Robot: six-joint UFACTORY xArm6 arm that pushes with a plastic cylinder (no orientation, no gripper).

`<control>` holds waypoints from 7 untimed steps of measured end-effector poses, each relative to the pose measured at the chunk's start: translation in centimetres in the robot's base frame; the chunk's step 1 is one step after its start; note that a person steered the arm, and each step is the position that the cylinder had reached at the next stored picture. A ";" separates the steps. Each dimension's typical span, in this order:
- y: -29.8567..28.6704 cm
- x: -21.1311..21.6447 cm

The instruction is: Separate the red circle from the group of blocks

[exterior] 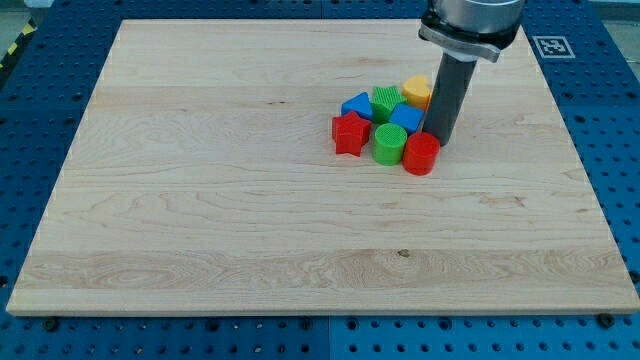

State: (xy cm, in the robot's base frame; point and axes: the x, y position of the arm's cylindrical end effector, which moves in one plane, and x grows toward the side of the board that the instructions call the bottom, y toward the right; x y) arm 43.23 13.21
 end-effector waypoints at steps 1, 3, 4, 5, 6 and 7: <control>-0.2 4.0; -1.3 8.8; 0.4 7.7; 2.1 5.7; -1.7 5.6; -9.5 5.9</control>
State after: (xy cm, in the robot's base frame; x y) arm 49.10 3.74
